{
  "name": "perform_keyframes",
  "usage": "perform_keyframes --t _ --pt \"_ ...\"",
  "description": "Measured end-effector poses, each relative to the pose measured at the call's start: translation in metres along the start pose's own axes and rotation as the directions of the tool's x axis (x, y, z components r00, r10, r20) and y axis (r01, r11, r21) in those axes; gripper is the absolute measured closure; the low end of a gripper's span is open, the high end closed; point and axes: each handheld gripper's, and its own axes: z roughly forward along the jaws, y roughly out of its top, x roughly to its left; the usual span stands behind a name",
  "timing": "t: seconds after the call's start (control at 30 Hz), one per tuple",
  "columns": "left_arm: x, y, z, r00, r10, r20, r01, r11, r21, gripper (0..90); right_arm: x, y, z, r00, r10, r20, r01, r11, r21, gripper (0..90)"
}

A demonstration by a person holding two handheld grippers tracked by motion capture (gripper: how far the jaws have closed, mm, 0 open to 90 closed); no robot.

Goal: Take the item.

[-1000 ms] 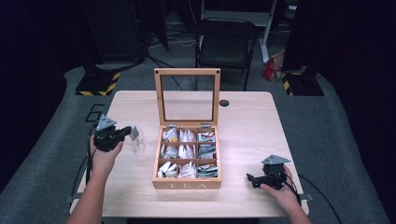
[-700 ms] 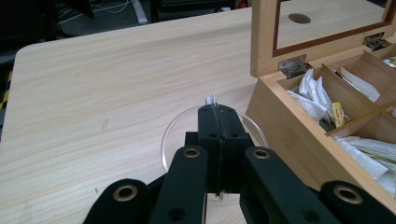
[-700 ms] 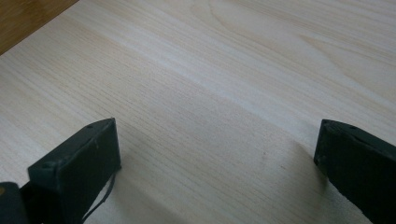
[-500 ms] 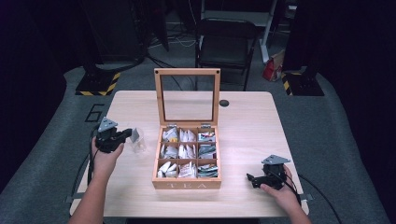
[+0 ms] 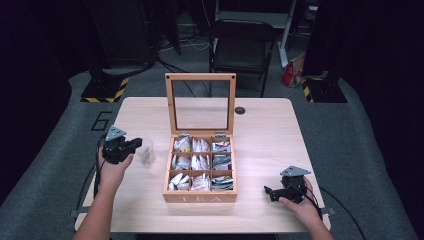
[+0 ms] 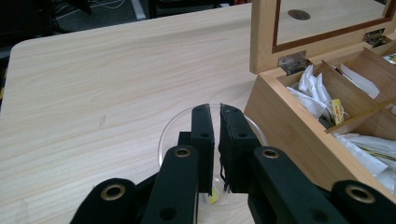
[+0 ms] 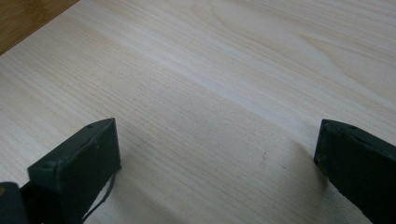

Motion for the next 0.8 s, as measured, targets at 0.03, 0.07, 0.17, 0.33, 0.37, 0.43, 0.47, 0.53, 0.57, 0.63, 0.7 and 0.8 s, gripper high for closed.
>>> perform_keyframes --t 0.03,0.07,0.17,0.33,0.37,0.43,0.47,0.53,0.57,0.63,0.7,0.8 --pt "0.0 0.0 0.0 1.0 -0.007 -0.002 0.007 0.9999 -0.008 83.0 0.0 0.0 0.001 1.0 0.001 -0.005 -0.001 1.0 -0.001 0.0" --pt "0.0 0.0 -0.001 1.0 -0.009 0.002 0.009 1.0 -0.004 82.3 0.0 0.0 0.001 1.0 0.0 -0.001 0.0 1.0 -0.001 0.0" --pt "0.0 0.001 -0.003 0.9999 -0.009 0.008 0.009 0.9999 -0.005 80.0 0.0 0.0 0.001 1.0 0.001 0.0 -0.001 1.0 -0.001 0.0" --pt "-0.002 0.002 -0.006 0.9997 -0.021 0.012 0.021 0.9995 -0.022 71.8 0.0 0.0 0.001 1.0 0.0 0.0 0.0 1.0 -0.001 0.0" --pt "-0.001 0.002 -0.007 0.9996 -0.021 0.017 0.022 0.9996 -0.018 69.9 0.0 0.0 0.001 1.0 0.001 -0.001 -0.001 1.0 -0.001 0.0" --pt "-0.001 0.003 -0.008 0.9996 -0.021 0.021 0.021 0.9996 -0.02 67.2 0.0 0.0 0.001 1.0 0.001 0.0 -0.001 1.0 -0.001 0.0" --pt "-0.002 0.004 -0.01 0.9994 -0.023 0.024 0.024 0.9995 -0.018 65.6 0.0 0.0 0.001 1.0 0.001 0.0 -0.001 1.0 -0.001 0.0" --pt "-0.003 0.007 -0.012 0.9996 -0.018 0.02 0.019 0.9996 -0.021 61.0 0.0 0.0 0.001 1.0 0.001 0.0 -0.001 1.0 -0.002 0.0" --pt "-0.003 0.008 -0.013 0.9997 -0.018 0.019 0.018 0.9995 -0.026 58.1 0.0 0.0 0.001 1.0 0.001 0.0 -0.001 1.0 -0.001 0.0" --pt "-0.005 0.01 -0.015 0.9998 -0.011 0.016 0.011 0.9993 -0.035 54.1 0.0 0.0 0.001 1.0 0.001 0.0 -0.001 1.0 -0.001 0.0" --pt "-0.007 0.013 -0.018 0.9998 -0.01 0.018 0.011 0.9992 -0.038 50.3 0.0 0.0 0.001 1.0 0.001 -0.001 -0.001 1.0 -0.001 0.0" --pt "-0.009 0.017 -0.022 0.9997 -0.012 0.022 0.013 0.9989 -0.045 47.0 0.0 0.0 0.001 1.0 0.004 0.0 -0.004 1.0 0.0 0.0"
